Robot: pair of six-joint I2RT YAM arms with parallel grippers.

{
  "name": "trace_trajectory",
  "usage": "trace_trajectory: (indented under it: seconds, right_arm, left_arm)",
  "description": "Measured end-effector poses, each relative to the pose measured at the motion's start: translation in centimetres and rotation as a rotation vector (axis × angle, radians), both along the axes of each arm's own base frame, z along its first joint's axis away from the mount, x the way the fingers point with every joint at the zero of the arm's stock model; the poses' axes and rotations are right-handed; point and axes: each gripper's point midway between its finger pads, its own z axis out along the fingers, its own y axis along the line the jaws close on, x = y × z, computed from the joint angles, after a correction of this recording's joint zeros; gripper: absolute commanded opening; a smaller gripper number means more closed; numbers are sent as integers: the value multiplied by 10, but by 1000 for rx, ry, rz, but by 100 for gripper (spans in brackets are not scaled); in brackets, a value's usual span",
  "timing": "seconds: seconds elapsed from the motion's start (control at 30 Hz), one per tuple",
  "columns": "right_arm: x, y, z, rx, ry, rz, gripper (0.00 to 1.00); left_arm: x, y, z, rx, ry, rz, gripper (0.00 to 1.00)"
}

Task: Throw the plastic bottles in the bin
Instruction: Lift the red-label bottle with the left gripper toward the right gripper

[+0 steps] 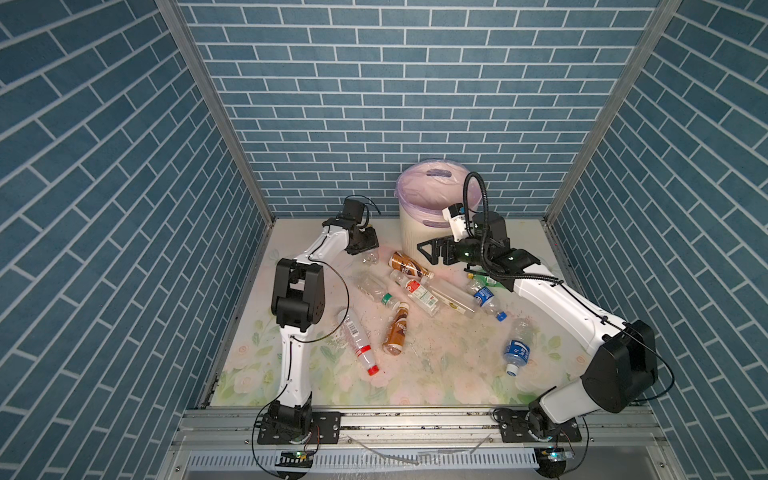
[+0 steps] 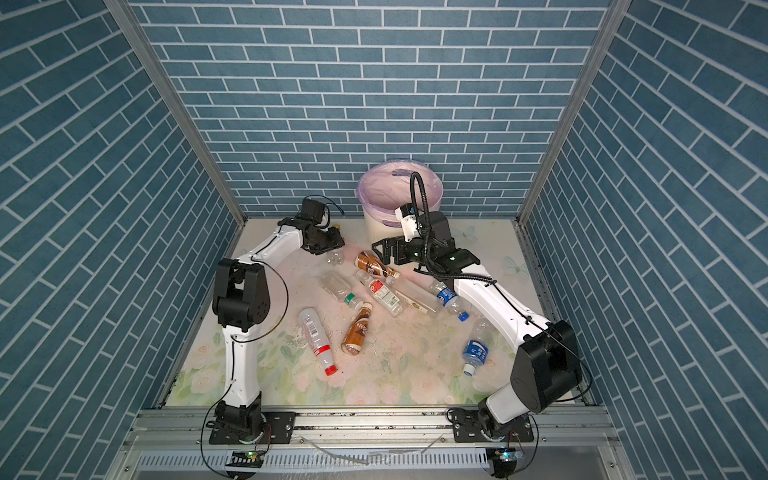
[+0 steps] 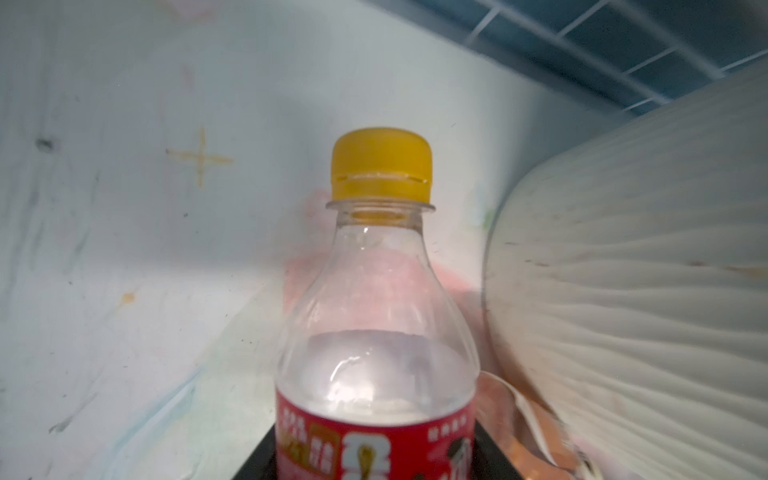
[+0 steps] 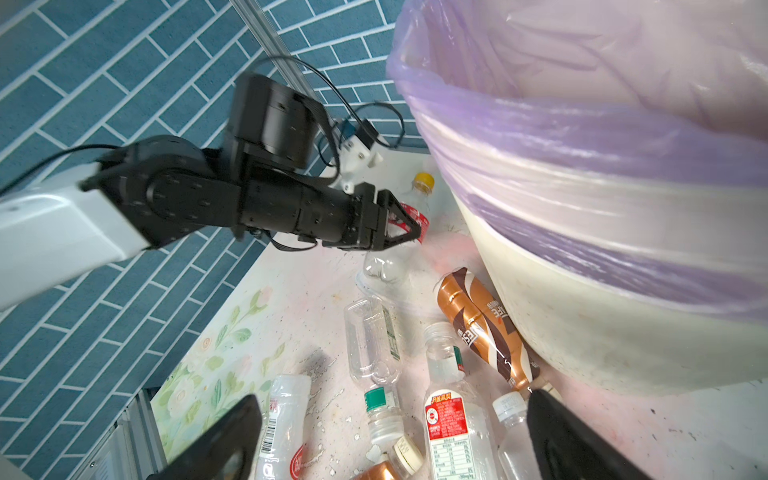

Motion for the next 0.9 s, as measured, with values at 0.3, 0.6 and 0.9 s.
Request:
trace_trajectory:
  seconds: [0.3,0.6,0.9]
  right_arm:
    - [3,3,5,47,16,-14,99]
    - [15,22,47,132,-52,3,99]
    - [28,45,67,157,-96,21,99]
  left_arm:
    - [-22,-11,113,-292,-158,110,59]
    - [-33,-25,135,-586,-112,297,62]
    - [-40,-64,177,-834,-113,318,61]
